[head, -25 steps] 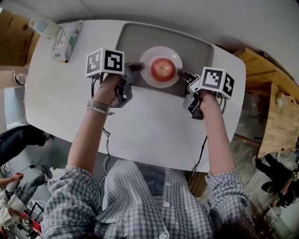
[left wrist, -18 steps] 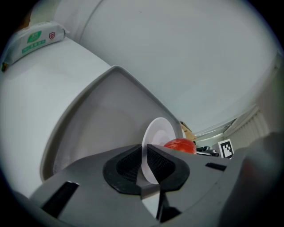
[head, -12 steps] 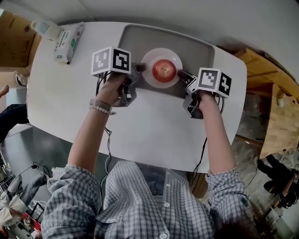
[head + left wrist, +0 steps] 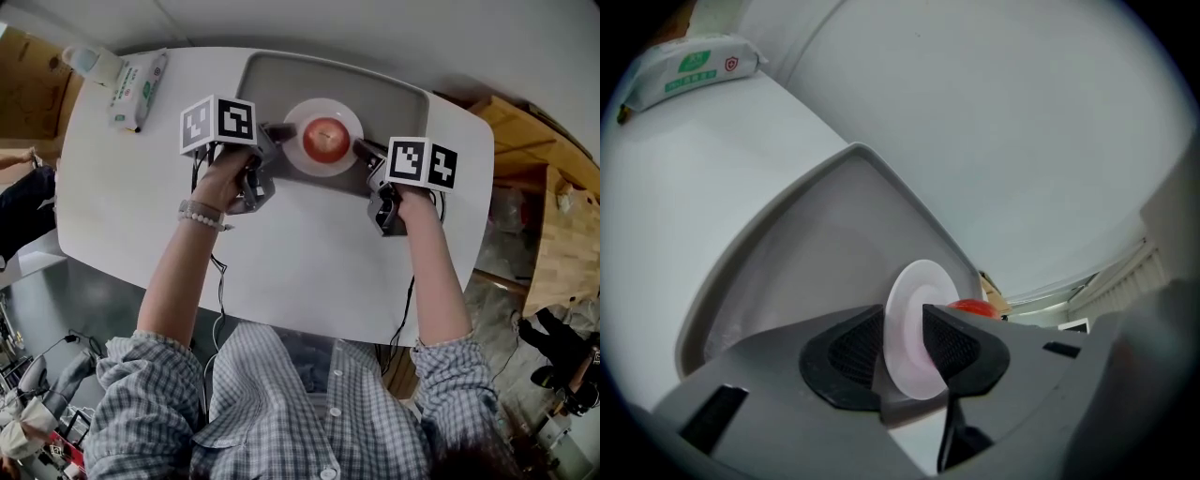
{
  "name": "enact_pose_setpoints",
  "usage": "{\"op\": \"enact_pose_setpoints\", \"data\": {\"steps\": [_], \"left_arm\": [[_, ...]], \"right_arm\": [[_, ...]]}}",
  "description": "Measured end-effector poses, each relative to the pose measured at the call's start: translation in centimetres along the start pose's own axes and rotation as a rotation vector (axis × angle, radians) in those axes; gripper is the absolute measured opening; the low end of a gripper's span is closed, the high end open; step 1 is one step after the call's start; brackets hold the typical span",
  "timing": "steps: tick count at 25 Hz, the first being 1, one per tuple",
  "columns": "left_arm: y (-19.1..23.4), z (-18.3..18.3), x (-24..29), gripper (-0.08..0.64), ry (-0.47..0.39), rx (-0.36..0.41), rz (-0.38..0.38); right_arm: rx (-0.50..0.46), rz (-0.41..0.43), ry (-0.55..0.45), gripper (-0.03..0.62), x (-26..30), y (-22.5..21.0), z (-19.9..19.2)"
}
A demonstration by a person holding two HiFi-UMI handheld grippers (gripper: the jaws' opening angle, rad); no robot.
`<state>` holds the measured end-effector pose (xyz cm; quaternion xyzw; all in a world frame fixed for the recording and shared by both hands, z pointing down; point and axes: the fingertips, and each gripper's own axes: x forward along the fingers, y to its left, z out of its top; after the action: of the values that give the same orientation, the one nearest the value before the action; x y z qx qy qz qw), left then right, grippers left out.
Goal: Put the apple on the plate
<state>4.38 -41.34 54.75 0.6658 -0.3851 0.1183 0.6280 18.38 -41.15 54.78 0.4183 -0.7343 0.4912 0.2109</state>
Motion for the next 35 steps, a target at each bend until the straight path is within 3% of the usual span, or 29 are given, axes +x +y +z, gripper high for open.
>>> {"op": "enact_pose_setpoints", "data": {"steps": [3,8,13,20,24,27,35], "left_arm": [[0.0,0.2,-0.1,0.129,-0.009,-0.014,-0.017],[0.0,0.3,-0.3,0.152,-0.015,-0.042,-0.044],[-0.3,0.3,-0.6,0.152,-0.023,-0.037,-0.058],[-1.1,-0.1,-2.1,0.15,-0.043,0.105,-0.049],[-2.1,-0.2,-3.4,0.136,-0.07,0.161,-0.085],[-2.5,0.1,-4.8,0.033,-0.123,0.208,-0.094],[-5.3,-0.5,-10.0,0.009,-0.258,0.392,-0.148]], "right_arm": [[-0.103,-0.018,0.012,0.041,0.0,0.2,0.1],[-0.186,-0.027,0.007,0.046,-0.4,0.2,0.4],[-0.192,-0.035,-0.045,0.066,-1.6,-0.1,1.6],[-0.186,-0.083,-0.177,0.066,-3.9,0.0,2.9],[-0.201,-0.124,-0.24,0.057,-5.2,0.5,3.0],[-0.183,-0.115,-0.302,0.04,-6.2,1.5,2.9],[-0.219,-0.128,-0.406,0.035,-9.9,4.9,0.9]]}}
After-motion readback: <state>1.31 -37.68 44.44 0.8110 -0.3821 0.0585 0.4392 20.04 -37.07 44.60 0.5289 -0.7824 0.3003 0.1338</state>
